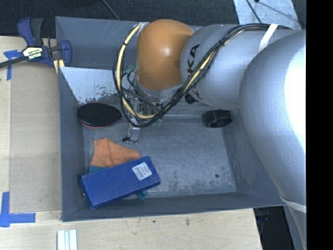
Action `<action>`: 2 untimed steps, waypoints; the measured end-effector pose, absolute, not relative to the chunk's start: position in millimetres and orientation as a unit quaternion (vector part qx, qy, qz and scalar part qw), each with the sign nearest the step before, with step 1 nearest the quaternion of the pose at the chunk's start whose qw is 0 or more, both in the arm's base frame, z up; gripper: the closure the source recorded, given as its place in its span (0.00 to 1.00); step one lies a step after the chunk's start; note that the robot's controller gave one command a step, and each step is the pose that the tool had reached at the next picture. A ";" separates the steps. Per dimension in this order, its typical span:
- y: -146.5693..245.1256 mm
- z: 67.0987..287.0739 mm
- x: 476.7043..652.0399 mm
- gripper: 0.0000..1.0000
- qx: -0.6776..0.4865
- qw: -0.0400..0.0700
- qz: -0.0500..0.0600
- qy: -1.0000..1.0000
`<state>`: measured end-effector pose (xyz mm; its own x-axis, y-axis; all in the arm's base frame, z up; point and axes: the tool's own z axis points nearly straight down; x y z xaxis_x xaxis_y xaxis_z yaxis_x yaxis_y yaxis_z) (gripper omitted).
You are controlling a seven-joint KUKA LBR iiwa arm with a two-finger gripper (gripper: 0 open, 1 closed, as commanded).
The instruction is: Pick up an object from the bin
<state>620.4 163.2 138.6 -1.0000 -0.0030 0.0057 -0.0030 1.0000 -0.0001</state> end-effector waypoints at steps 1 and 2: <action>162.7 143.8 622.5 0.00 0.000 -0.001 -0.001 -1.000; 170.9 112.2 621.2 0.00 0.028 -0.004 -0.001 -1.000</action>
Offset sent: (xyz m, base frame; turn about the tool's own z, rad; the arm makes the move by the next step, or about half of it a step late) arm -0.0053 0.0167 -0.0622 -0.1061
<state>621.2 170.9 112.2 -0.9984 -0.0557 -0.0089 -0.0558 0.9984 0.0009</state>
